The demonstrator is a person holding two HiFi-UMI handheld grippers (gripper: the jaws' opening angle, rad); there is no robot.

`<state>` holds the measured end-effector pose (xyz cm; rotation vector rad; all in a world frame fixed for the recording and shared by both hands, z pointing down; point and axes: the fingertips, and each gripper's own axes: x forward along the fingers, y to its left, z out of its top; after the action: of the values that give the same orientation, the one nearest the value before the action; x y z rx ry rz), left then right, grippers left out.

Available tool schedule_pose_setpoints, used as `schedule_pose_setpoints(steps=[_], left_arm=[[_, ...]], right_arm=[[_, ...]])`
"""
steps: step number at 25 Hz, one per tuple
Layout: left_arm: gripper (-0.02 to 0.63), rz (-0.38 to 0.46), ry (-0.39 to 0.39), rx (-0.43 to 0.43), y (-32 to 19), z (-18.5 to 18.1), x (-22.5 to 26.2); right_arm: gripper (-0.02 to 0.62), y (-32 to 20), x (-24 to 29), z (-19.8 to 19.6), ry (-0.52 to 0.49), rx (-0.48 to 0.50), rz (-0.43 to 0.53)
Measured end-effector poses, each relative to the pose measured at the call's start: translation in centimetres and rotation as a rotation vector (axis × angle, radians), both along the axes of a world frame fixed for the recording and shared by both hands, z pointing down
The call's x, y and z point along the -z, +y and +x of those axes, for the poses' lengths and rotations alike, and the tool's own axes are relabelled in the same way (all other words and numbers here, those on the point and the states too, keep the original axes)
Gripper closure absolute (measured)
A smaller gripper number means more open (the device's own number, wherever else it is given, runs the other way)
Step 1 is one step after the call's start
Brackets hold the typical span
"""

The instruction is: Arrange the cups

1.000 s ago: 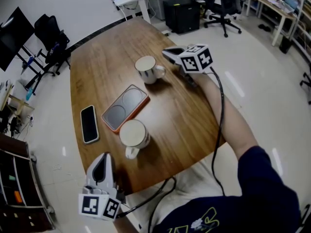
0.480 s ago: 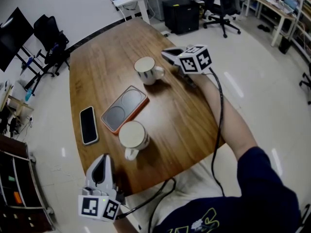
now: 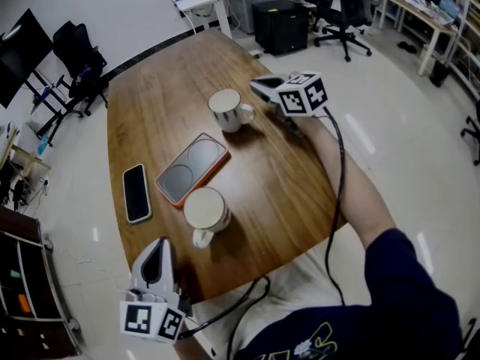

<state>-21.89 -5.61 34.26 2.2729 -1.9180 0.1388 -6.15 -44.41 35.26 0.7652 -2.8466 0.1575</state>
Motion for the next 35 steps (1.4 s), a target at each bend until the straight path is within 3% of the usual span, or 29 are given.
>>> schedule_pose_setpoints(steps=[35], left_arm=[[0.603, 0.001, 0.002, 0.003, -0.02, -0.07, -0.06]], right_arm=[[0.595, -0.07, -0.10, -0.08, 0.003, 0.002, -0.003]])
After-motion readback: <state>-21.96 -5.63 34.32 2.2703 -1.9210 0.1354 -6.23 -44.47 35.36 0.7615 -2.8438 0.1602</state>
